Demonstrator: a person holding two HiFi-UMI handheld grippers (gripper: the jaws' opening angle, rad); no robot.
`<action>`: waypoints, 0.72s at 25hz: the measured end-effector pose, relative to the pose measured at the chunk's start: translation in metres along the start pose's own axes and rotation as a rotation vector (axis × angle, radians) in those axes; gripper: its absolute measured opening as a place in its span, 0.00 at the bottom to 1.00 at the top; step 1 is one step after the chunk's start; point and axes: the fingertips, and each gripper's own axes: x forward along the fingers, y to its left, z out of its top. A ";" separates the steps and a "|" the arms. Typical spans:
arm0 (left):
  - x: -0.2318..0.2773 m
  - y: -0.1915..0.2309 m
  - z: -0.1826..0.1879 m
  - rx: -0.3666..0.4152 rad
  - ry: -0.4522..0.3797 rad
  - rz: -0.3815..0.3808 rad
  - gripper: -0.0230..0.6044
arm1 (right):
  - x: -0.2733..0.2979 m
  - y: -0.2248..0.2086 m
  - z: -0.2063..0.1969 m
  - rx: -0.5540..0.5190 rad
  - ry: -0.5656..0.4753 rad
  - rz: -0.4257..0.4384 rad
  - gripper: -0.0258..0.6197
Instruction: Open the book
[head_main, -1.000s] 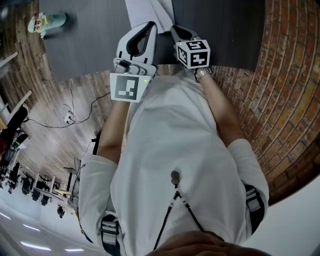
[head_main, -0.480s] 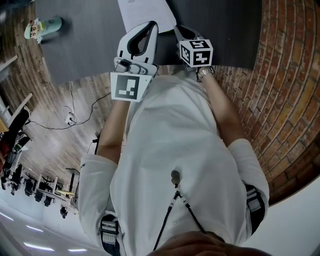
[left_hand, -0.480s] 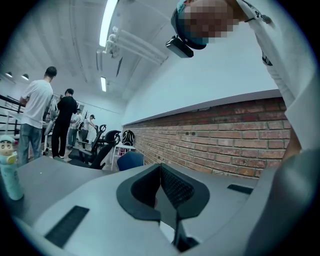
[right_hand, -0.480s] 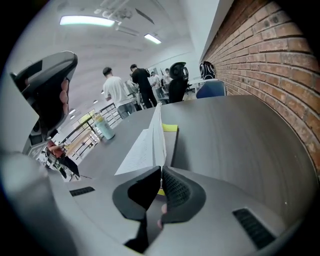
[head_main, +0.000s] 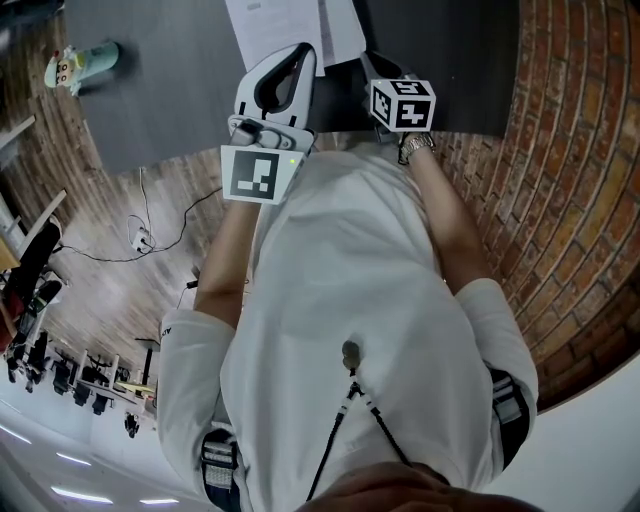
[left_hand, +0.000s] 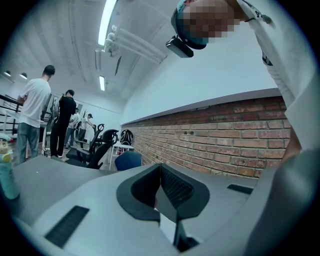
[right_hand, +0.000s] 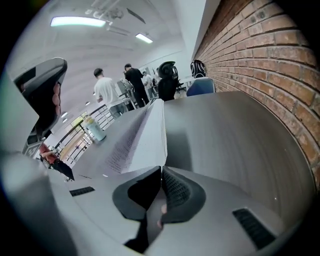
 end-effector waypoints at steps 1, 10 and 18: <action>0.001 -0.002 0.000 0.000 0.000 -0.002 0.07 | -0.001 -0.003 0.000 0.003 -0.001 -0.004 0.10; 0.007 -0.007 -0.002 0.001 -0.001 -0.010 0.07 | -0.007 -0.033 -0.006 0.042 0.000 -0.053 0.10; 0.011 -0.014 -0.005 0.003 0.008 -0.016 0.07 | -0.012 -0.060 -0.020 0.077 0.017 -0.089 0.10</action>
